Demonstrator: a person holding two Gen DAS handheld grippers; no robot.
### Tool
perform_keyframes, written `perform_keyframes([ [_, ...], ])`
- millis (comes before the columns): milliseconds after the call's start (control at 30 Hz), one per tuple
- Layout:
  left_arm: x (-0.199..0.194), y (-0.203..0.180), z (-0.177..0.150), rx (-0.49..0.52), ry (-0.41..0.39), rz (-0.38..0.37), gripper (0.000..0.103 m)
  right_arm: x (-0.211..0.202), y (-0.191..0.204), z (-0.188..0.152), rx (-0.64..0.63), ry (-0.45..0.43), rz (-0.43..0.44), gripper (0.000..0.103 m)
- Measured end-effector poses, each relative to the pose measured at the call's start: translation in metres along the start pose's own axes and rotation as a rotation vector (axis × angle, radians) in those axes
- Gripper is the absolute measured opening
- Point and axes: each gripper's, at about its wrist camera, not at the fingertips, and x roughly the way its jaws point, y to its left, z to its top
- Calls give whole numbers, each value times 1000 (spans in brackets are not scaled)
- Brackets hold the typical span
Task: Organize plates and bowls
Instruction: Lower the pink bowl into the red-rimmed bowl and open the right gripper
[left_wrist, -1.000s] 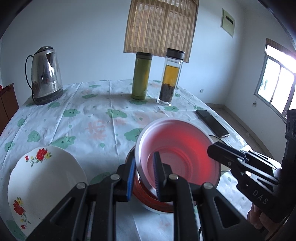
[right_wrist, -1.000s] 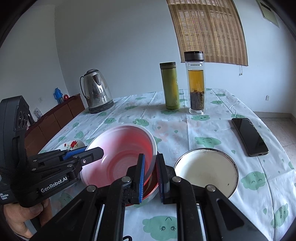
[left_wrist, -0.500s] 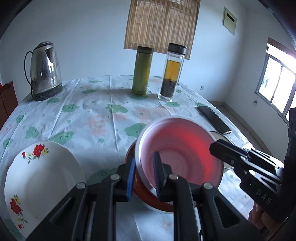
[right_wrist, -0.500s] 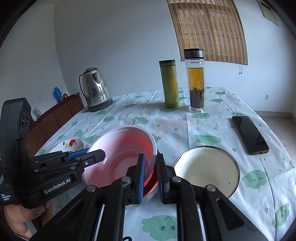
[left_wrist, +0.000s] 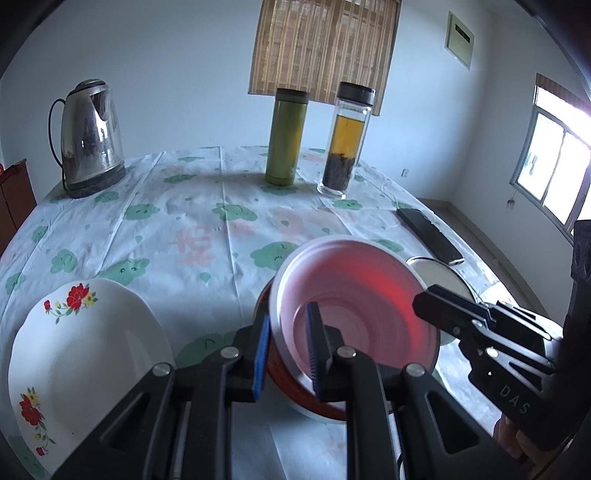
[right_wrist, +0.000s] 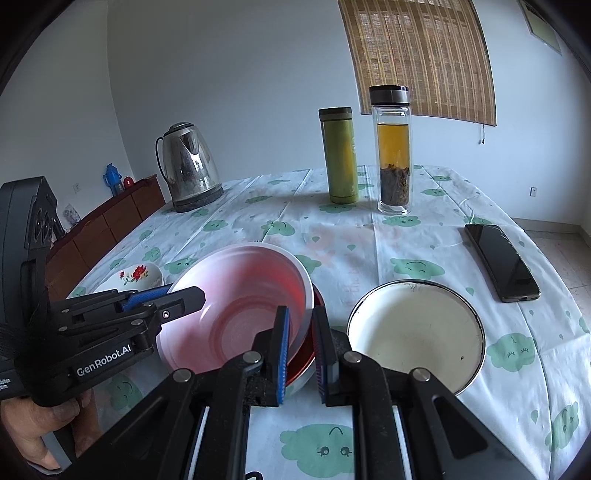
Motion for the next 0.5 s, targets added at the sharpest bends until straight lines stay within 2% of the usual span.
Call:
perform_keyframes([
  [500, 5, 2, -2, 3, 21, 3, 16, 4, 0, -3, -8, 25, -8, 14],
])
